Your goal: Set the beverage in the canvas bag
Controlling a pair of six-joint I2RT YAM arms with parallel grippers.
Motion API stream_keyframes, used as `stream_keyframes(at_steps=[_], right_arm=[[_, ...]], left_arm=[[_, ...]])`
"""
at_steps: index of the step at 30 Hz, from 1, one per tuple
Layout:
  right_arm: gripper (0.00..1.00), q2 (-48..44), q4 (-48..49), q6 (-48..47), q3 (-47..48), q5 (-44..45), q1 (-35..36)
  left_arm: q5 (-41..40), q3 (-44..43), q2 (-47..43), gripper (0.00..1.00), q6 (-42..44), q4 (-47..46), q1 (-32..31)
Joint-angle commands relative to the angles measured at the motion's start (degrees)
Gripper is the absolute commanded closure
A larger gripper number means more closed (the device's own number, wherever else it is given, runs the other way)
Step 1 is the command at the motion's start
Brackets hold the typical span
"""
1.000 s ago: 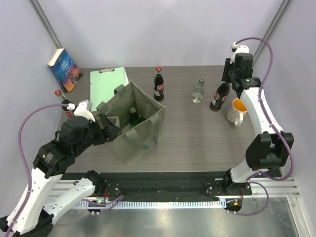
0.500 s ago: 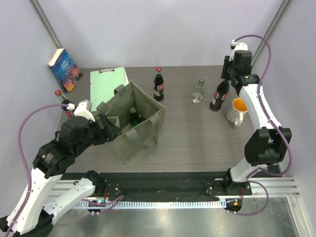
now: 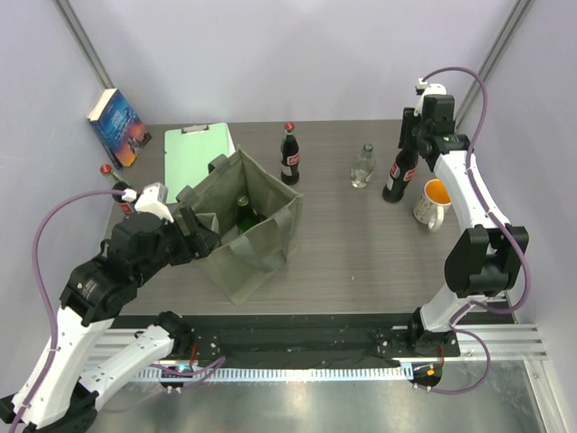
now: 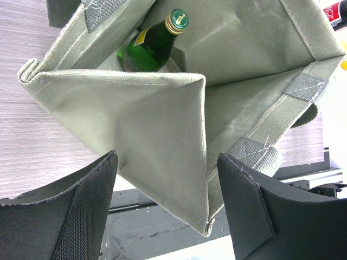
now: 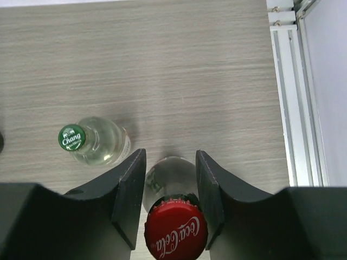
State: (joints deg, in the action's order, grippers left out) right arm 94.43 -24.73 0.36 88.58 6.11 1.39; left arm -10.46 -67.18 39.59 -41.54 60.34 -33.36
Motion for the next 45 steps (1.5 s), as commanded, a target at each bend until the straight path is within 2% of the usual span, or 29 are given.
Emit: stream_keyframes(at_steps=[1,14,17,18,19,22,25,35,45], right_arm=[[0.52,-0.48,-0.05,-0.01,1.78,-0.92,-0.07],[0.53,-3.73,2.67,-1.68,-2.44,0.84,0.02],[0.56,-3.73,3.29,-2.47,-2.97,1.10,0.02],[0.60,-3.90,3.37,-2.64,-3.06,1.27,-0.07],[0.71,-4.08,3.55,-2.91,-3.06,0.93,-0.07],[0.89,-5.74,3.90,-2.65,-3.06,-0.57,0.02],[0.99,-7.50,2.68,-2.21,-2.71,-0.57,0.02],[0.99,-11.90,1.44,-2.56,-4.02,0.04,1.07],[0.99,-19.28,0.38,-0.45,-8.77,-0.40,7.39]], left_arm=[[-0.44,-1.64,-0.31,0.24,0.76,0.13,-0.21],[-0.53,-1.38,-0.39,0.24,0.85,0.13,-0.21],[-0.53,-1.47,-0.57,0.24,0.85,0.13,-0.21],[-0.53,-1.47,-0.66,0.24,0.85,0.13,-0.21],[-0.53,-1.47,-0.57,0.24,0.85,0.13,-0.21],[-0.62,-1.38,-0.75,0.25,0.85,0.31,-0.21],[-0.53,-1.38,-0.75,0.24,0.76,0.22,-0.21],[0.44,-1.03,-0.66,0.25,0.41,-0.57,-0.21],[0.61,-0.24,-1.27,0.25,-0.21,-1.10,-0.21]])
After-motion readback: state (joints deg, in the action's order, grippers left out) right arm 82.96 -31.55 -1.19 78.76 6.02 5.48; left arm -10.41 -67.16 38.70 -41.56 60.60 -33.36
